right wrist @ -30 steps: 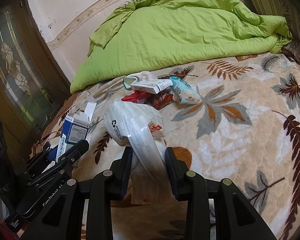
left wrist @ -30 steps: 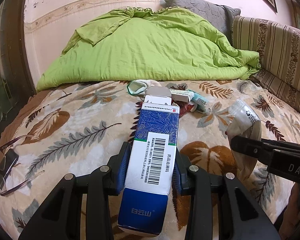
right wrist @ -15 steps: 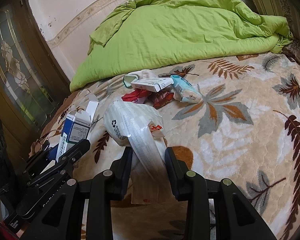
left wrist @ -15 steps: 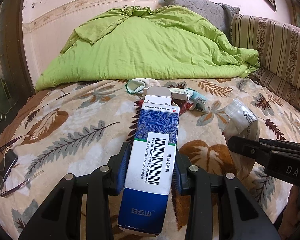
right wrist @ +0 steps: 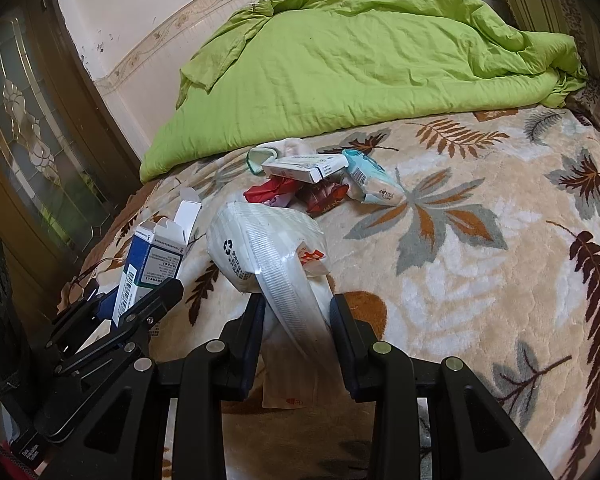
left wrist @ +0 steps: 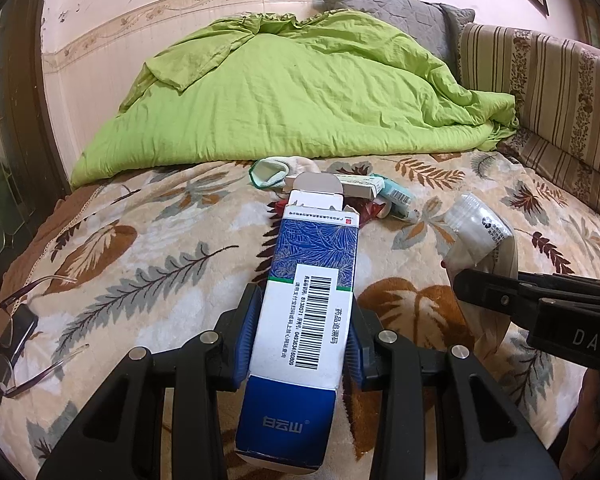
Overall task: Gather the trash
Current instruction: 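Lift the medicine box with the left tool while the right tool holds the bag, then carry both items over the red basket and open both tools to drop them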
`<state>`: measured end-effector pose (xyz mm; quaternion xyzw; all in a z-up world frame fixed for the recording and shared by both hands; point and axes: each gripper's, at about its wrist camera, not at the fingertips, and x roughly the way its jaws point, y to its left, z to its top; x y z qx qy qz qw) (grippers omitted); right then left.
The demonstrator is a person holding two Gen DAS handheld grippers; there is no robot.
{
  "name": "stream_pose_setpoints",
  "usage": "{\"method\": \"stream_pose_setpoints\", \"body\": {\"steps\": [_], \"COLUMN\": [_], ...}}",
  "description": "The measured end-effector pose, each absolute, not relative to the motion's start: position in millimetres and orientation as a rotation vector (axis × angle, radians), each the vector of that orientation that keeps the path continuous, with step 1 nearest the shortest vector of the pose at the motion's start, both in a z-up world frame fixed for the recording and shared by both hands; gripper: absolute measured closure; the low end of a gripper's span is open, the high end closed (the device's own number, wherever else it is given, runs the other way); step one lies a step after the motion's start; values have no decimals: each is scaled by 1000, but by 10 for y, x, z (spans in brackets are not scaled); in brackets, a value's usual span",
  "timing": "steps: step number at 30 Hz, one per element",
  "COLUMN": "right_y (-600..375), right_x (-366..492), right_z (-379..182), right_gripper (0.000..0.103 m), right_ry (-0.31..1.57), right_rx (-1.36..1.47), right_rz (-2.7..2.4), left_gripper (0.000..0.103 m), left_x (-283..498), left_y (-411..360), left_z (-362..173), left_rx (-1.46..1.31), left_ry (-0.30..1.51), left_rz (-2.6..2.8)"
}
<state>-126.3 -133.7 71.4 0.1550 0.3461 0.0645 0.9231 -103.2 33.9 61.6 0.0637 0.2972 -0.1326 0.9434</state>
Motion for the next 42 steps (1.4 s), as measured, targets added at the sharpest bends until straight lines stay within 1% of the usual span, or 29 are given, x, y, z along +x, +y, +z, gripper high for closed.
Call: {"method": "stream_pose_setpoints", "body": {"steps": [22,27,34,39,42], "right_y": [-1341,-1441,-1695,-2121,-2540], "right_x": [-1261,-1326,-1753,-2357,-2813], "right_z": [707,776,968,1233,1341], "right_gripper": [67,67,67,67,67], "right_ry": [710,689,651,589,554], "right_rx": [312,330,417,441,481], "right_rz": [129,118,110,32,-73], "left_gripper": [66,66,66,66,66], "left_x": [-1052,-1065,-1245,-1522,-1689], "left_y": [314,298,251,-21,-282], "left_z": [616,618,711,859,969], "left_rx": [132,134,131,142,173], "left_ry": [603,601,584,575,567], "left_rz": [-269,-277,-348,-478,-575]}}
